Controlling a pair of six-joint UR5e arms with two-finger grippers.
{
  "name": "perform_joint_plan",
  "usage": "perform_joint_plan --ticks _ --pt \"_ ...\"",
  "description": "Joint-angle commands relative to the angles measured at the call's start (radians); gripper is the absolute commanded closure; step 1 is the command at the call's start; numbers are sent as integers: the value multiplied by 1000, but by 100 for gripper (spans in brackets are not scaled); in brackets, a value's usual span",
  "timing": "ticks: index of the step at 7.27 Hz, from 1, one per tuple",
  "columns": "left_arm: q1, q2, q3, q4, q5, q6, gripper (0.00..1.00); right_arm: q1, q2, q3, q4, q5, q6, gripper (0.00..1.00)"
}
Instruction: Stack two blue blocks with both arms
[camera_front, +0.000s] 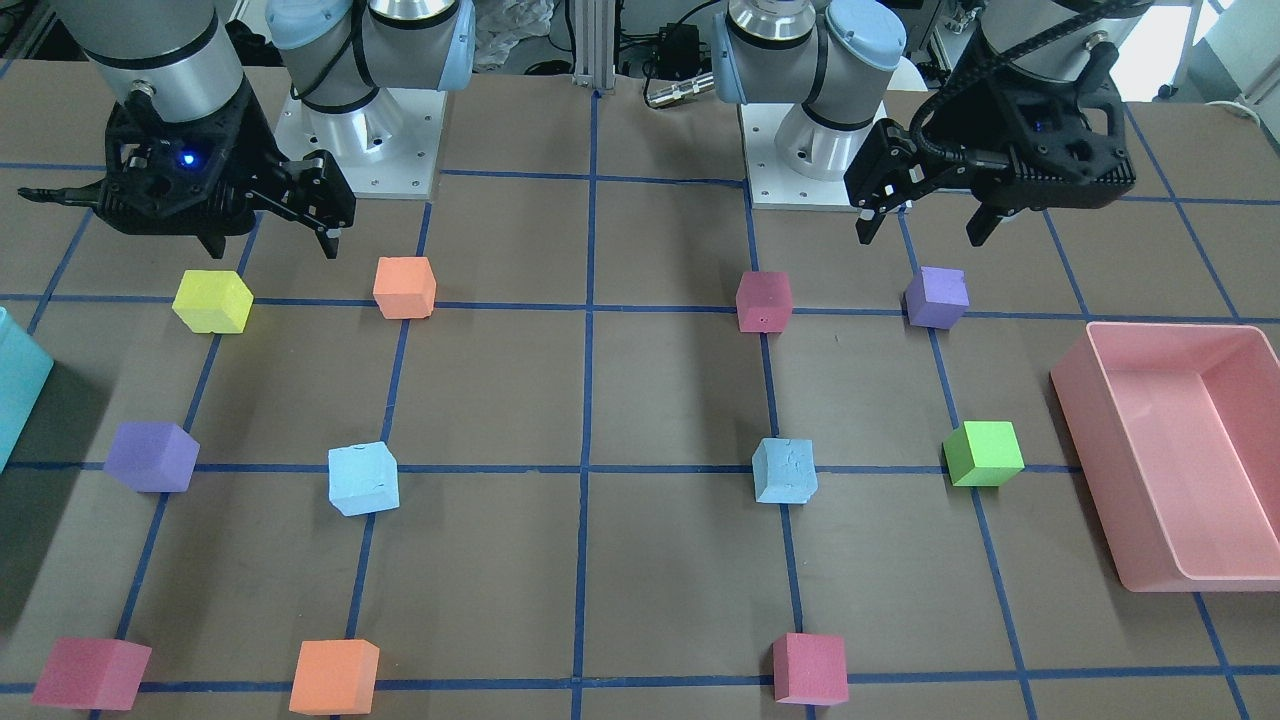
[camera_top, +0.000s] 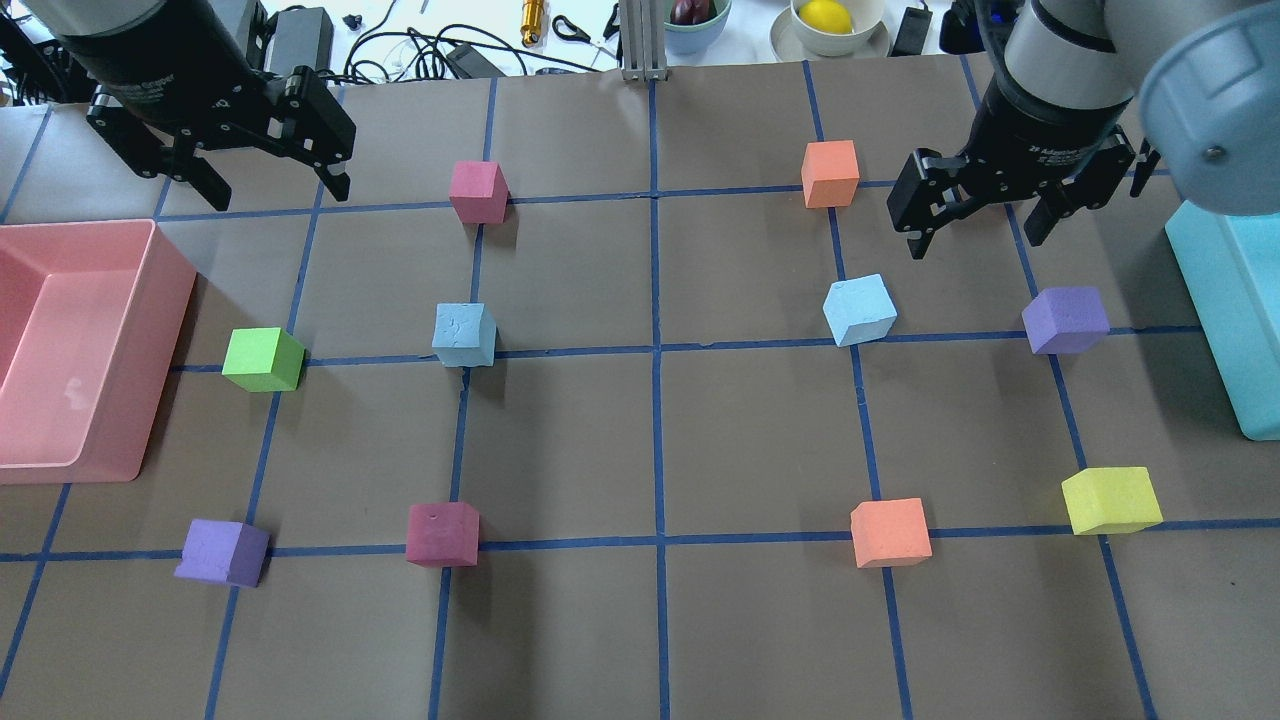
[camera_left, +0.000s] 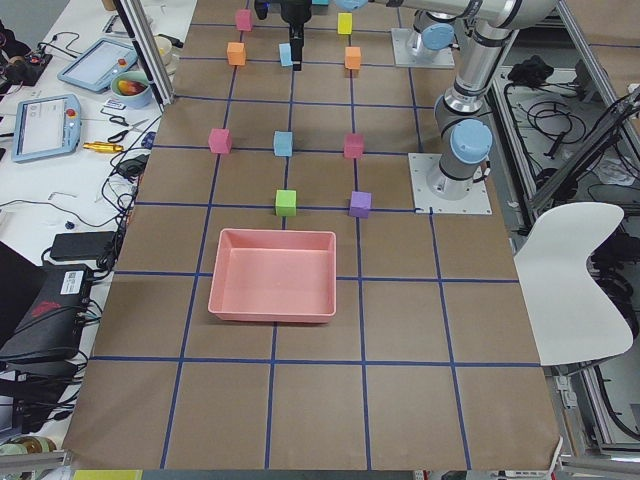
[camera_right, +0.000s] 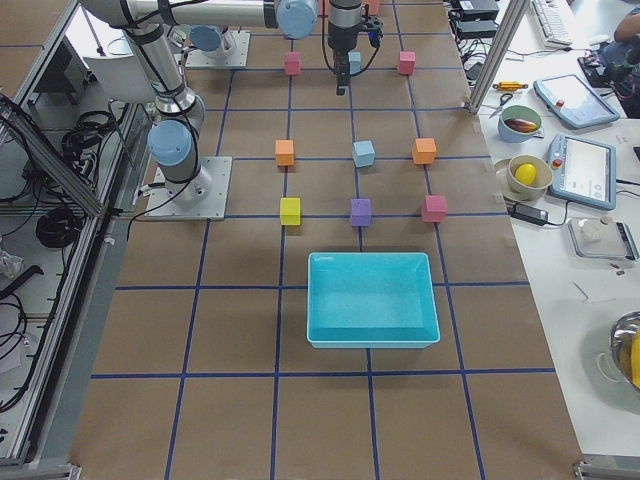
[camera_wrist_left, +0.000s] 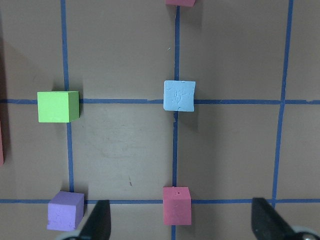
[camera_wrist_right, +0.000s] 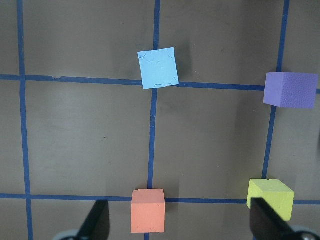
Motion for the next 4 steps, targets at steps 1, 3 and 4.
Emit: perform_joint_plan --ticks 1,3,4 --pt "-4 13 -15 -1 0 1 0 -2 0 2 0 0 0 0" --pt "-4 11 -15 1 0 1 0 0 1 4 0 -14 0 0" --pt "-4 11 -15 1 0 1 0 1 6 9 0 -15 -2 0"
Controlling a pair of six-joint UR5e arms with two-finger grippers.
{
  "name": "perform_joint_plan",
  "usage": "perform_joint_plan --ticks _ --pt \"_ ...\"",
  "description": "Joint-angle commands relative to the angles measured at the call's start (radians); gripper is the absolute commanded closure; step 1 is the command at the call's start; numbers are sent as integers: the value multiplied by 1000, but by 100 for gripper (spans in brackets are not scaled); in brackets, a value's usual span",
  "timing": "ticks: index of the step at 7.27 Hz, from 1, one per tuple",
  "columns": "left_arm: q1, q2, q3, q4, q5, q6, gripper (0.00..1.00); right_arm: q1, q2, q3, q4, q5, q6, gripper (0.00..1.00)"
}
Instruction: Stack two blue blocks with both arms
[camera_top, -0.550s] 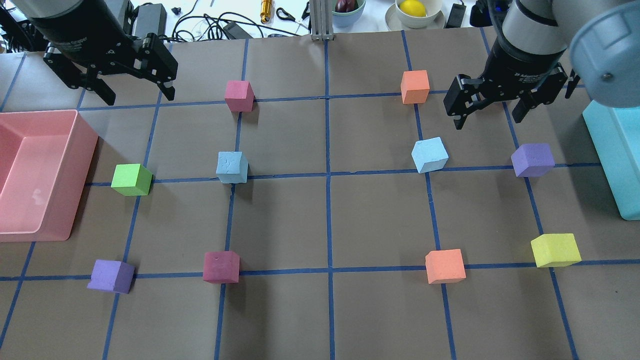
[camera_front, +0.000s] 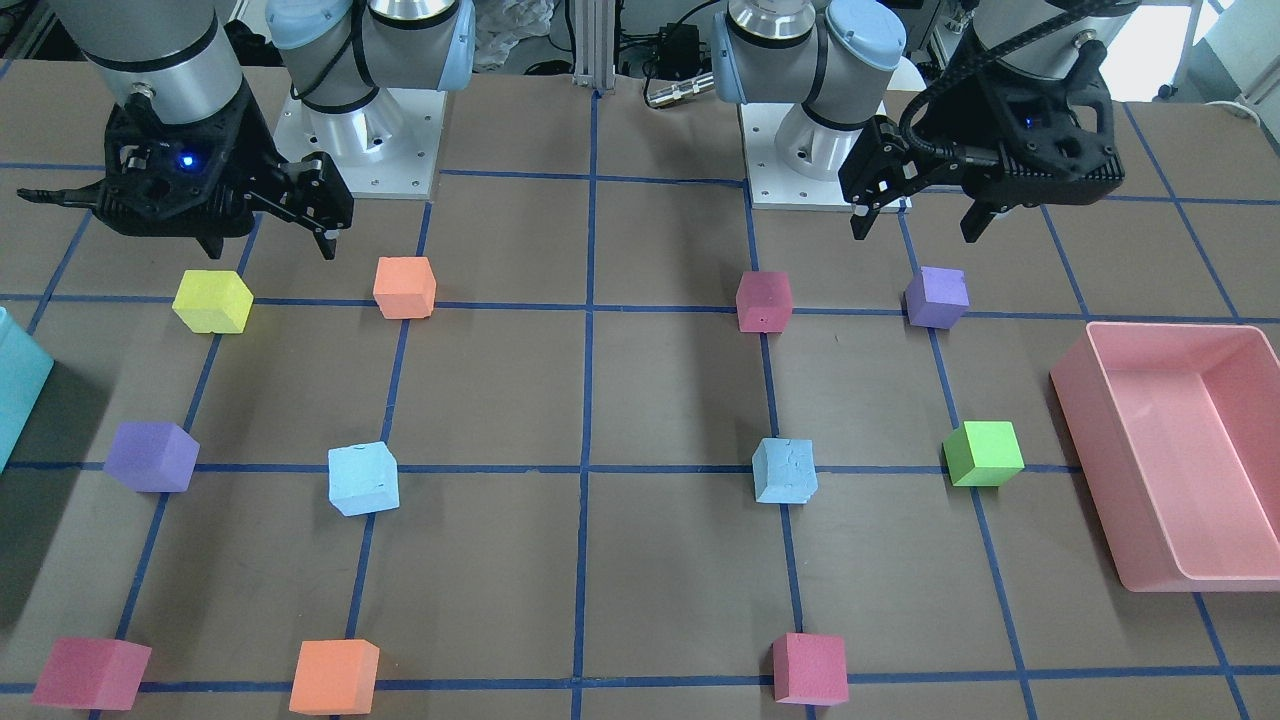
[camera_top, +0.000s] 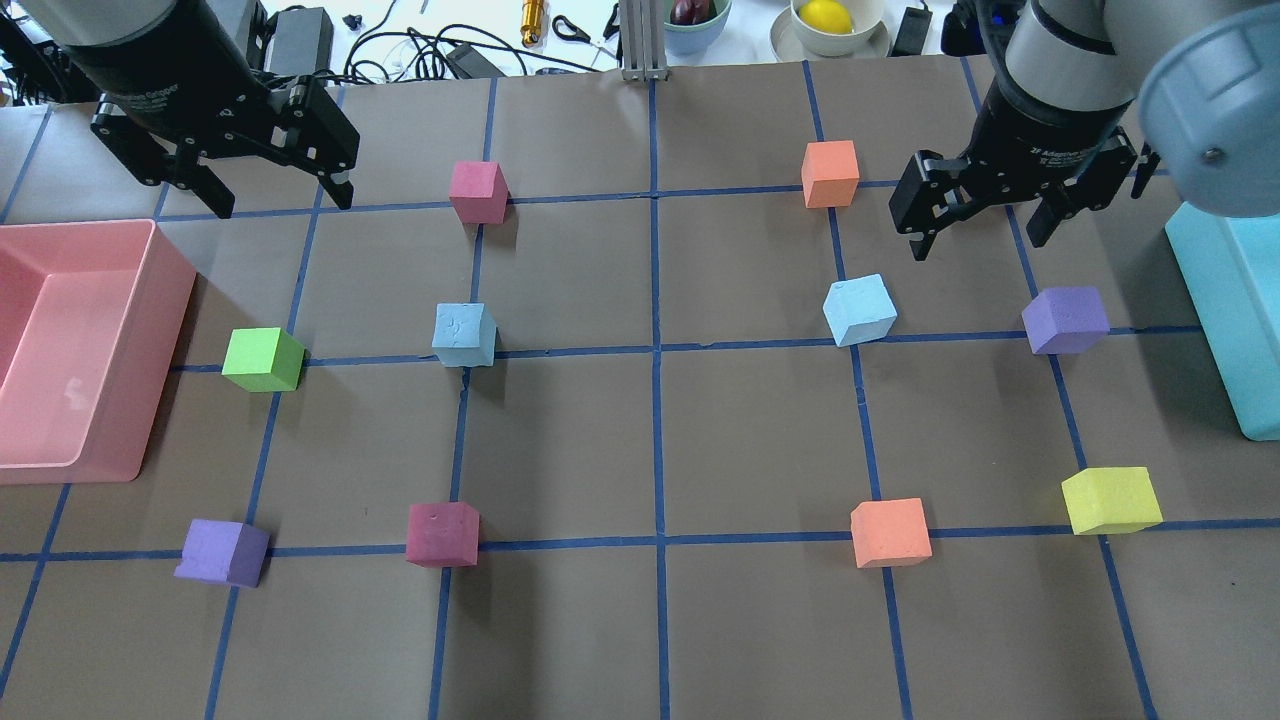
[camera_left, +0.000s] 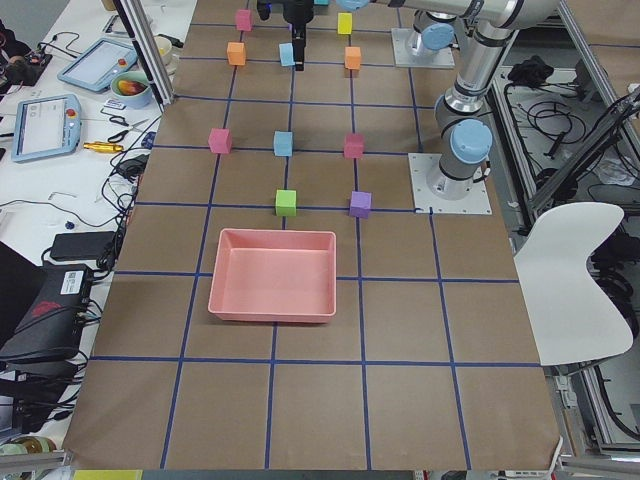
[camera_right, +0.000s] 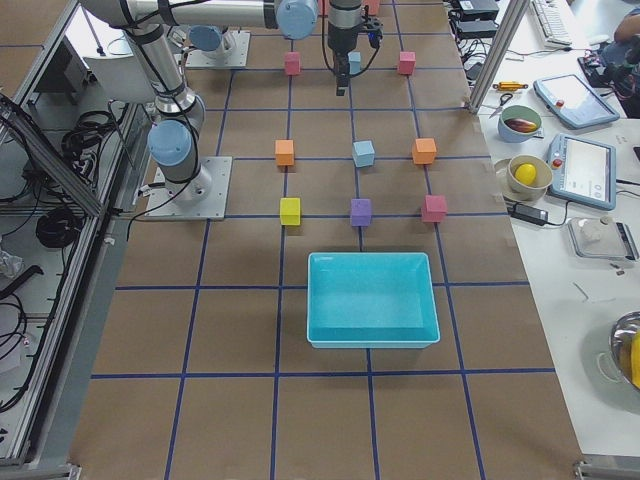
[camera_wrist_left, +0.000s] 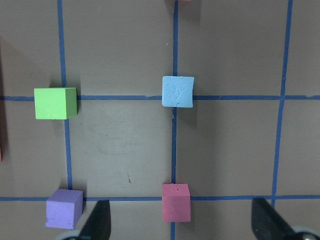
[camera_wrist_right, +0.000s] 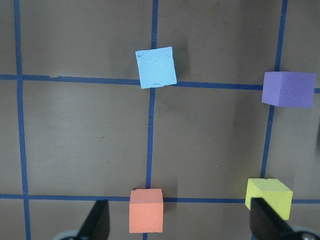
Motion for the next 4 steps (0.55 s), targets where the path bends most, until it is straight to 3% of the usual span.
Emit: perform_joint_plan --ticks 1,4 --pt "0 2 -1 1 0 0 0 -2 10 6 6 -2 -1 0" --pt "0 2 -2 1 2 2 0 -6 68 15 -13 -2 -53 0"
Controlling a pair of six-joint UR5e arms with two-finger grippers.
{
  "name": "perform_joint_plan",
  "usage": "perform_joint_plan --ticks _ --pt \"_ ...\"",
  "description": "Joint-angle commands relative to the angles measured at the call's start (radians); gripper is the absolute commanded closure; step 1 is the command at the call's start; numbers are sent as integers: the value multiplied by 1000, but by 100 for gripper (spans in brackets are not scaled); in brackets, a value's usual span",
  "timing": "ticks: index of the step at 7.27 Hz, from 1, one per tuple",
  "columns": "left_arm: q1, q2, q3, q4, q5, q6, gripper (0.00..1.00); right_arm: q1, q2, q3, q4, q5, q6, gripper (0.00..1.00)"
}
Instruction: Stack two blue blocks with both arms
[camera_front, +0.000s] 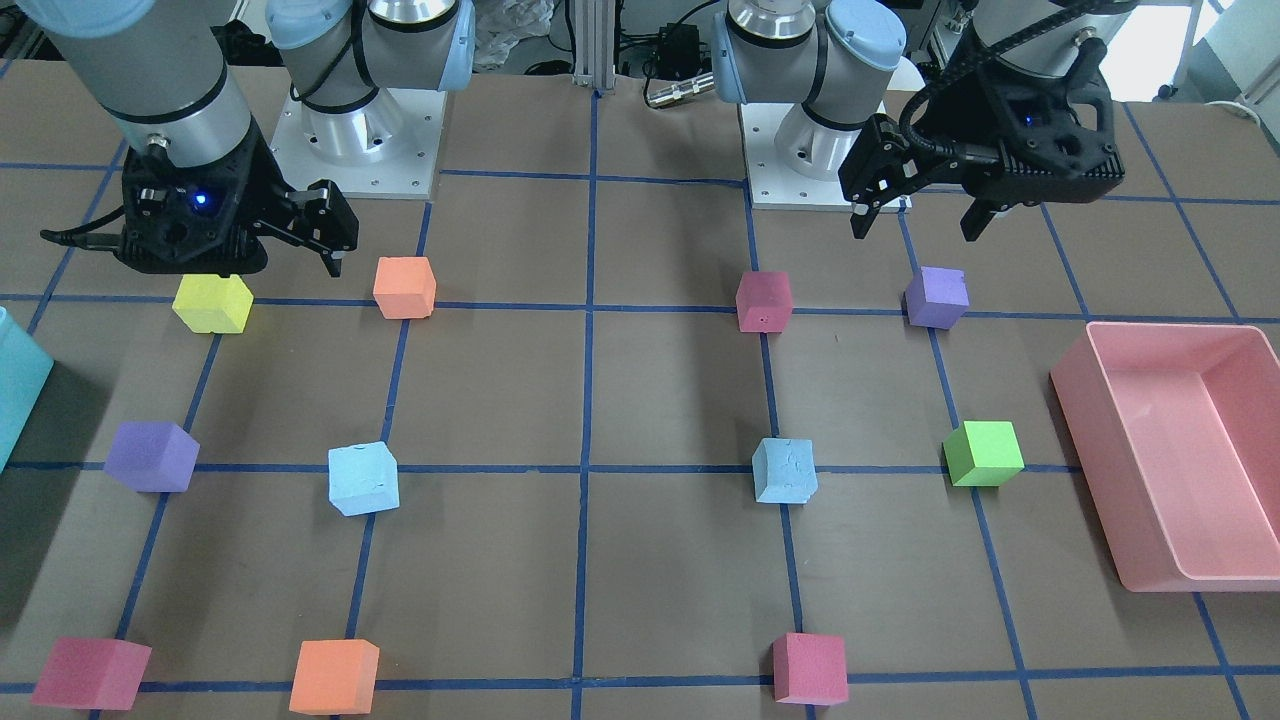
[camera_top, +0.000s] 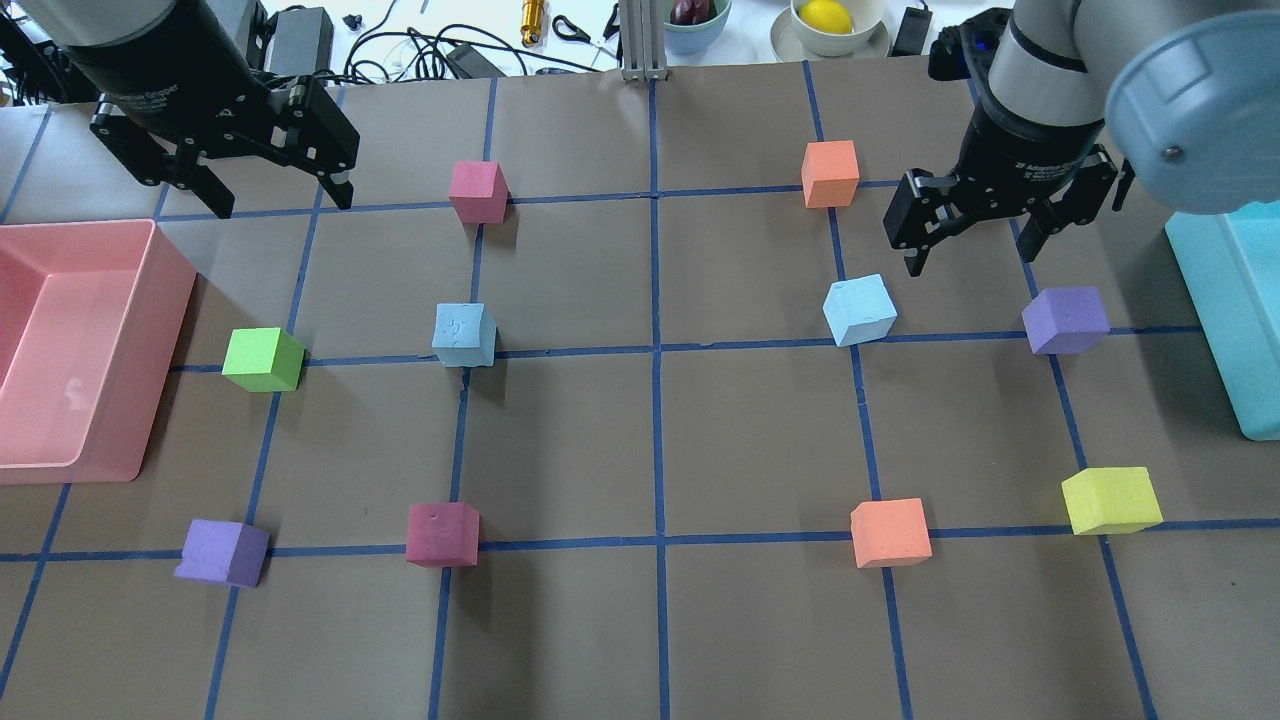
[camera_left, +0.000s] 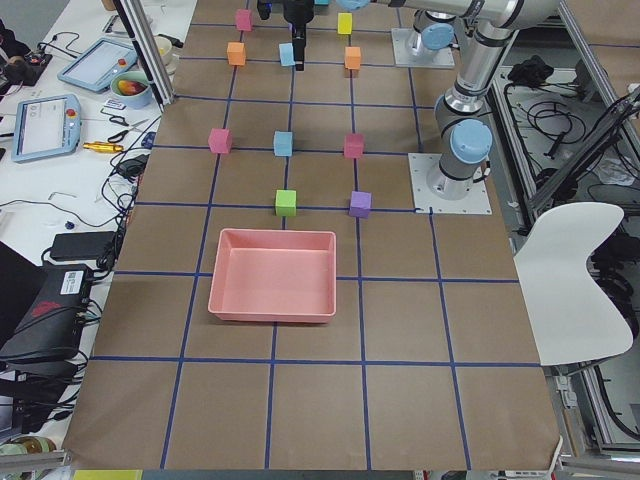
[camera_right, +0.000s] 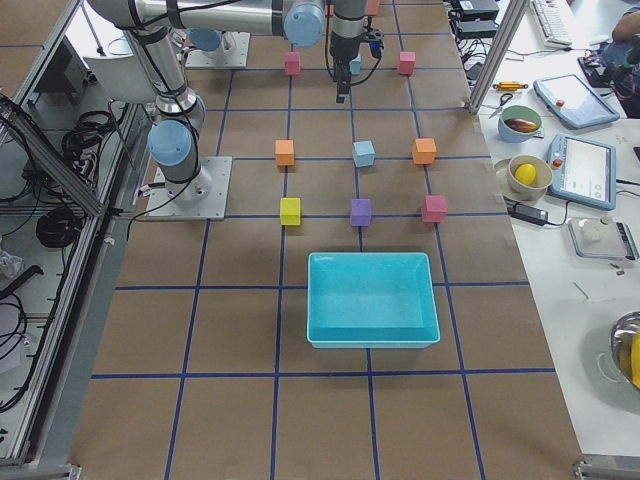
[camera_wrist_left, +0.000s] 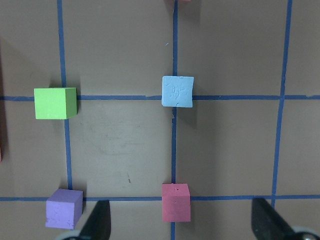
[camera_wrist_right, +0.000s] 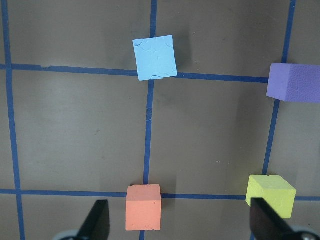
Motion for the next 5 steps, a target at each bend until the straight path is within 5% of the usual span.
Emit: perform_joint_plan --ticks 1,2,5 --pt "0 2 -3 0 1 1 0 -2 89 10 -107 -7 -64 0" --pt "0 3 -4 0 0 1 0 -2 169 28 -252 -10 -66 0" --pt "0 3 -4 0 0 1 0 -2 230 106 -449 -1 -71 0"
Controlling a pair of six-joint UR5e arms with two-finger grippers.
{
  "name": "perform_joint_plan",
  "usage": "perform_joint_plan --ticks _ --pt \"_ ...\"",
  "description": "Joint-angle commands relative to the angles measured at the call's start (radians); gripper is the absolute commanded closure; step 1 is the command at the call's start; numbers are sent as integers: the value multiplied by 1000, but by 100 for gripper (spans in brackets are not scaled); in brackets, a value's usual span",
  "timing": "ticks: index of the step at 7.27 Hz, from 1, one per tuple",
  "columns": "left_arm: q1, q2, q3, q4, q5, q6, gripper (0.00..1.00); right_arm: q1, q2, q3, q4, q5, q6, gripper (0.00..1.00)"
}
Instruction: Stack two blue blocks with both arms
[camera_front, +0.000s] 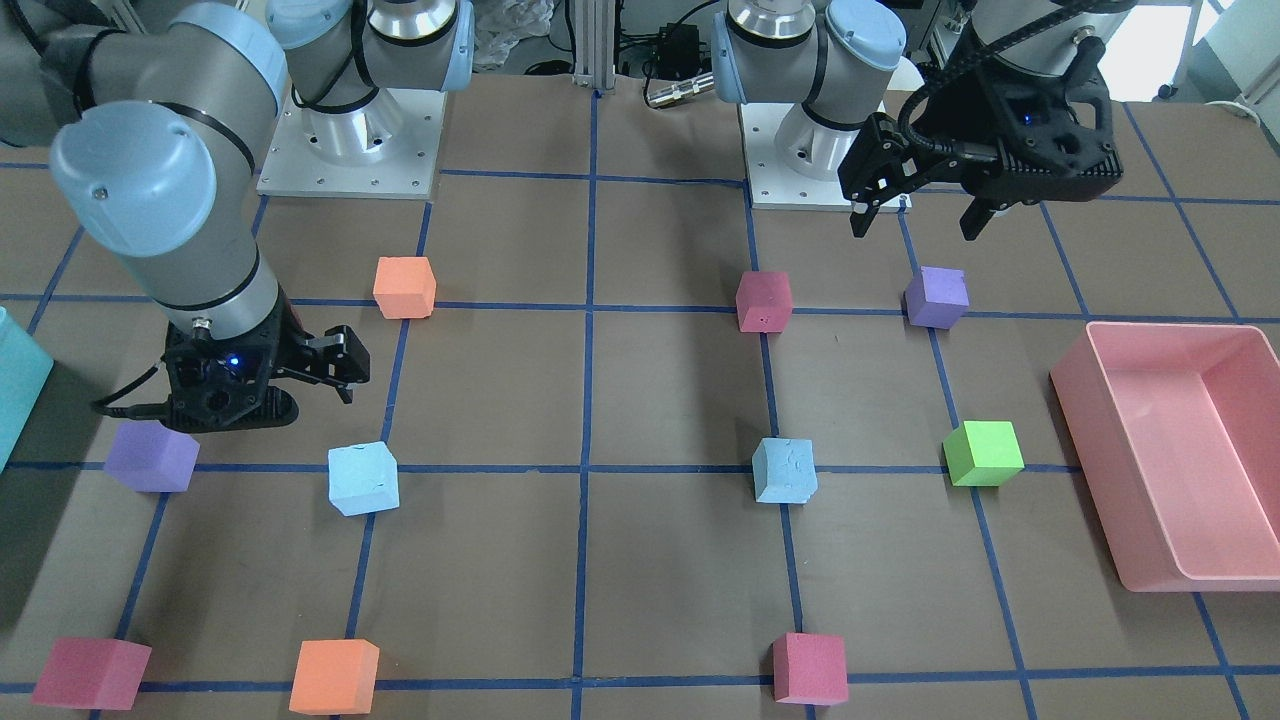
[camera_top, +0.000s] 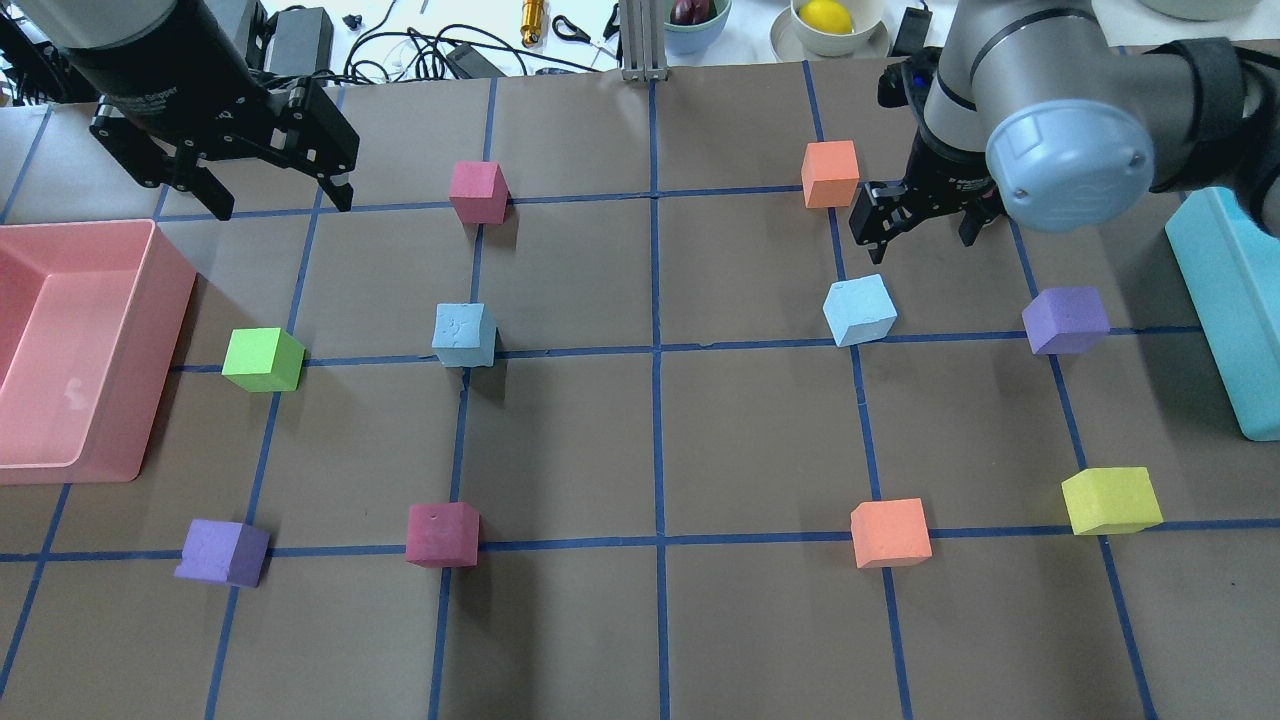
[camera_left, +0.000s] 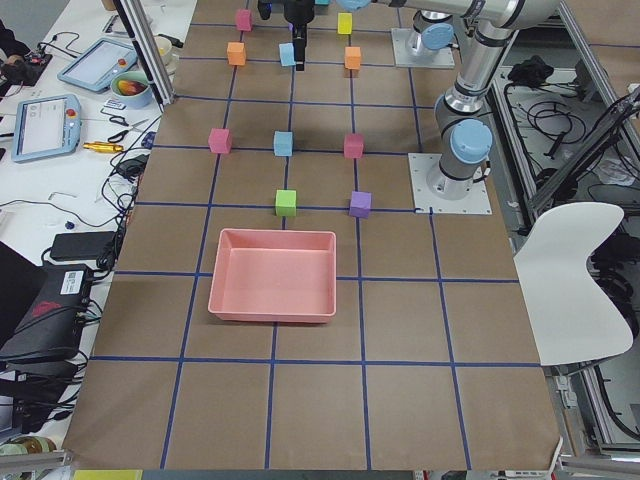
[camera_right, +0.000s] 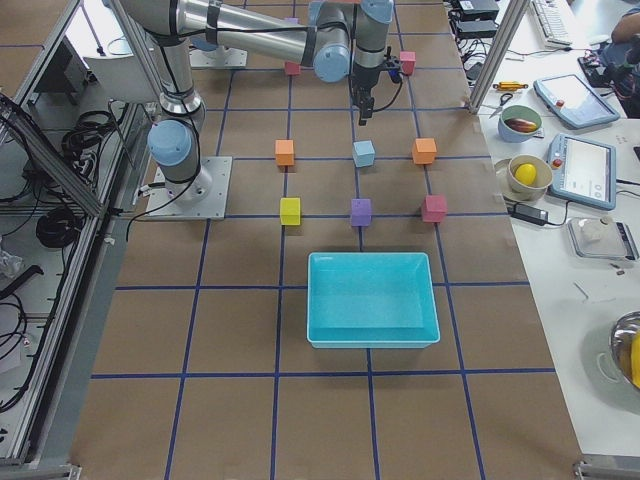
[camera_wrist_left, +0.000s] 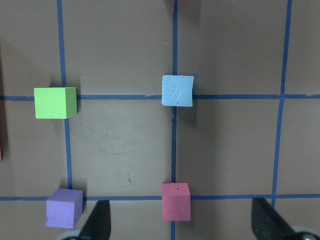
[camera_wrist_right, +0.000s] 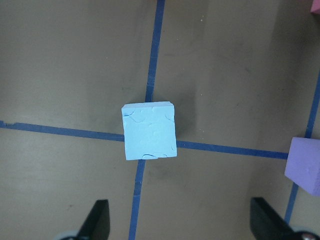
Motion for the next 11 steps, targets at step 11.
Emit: perform_joint_plan --ticks 11 --pt "-73 -208 -308 447 -12 -37 0 2 191 171 -368 70 -152 0"
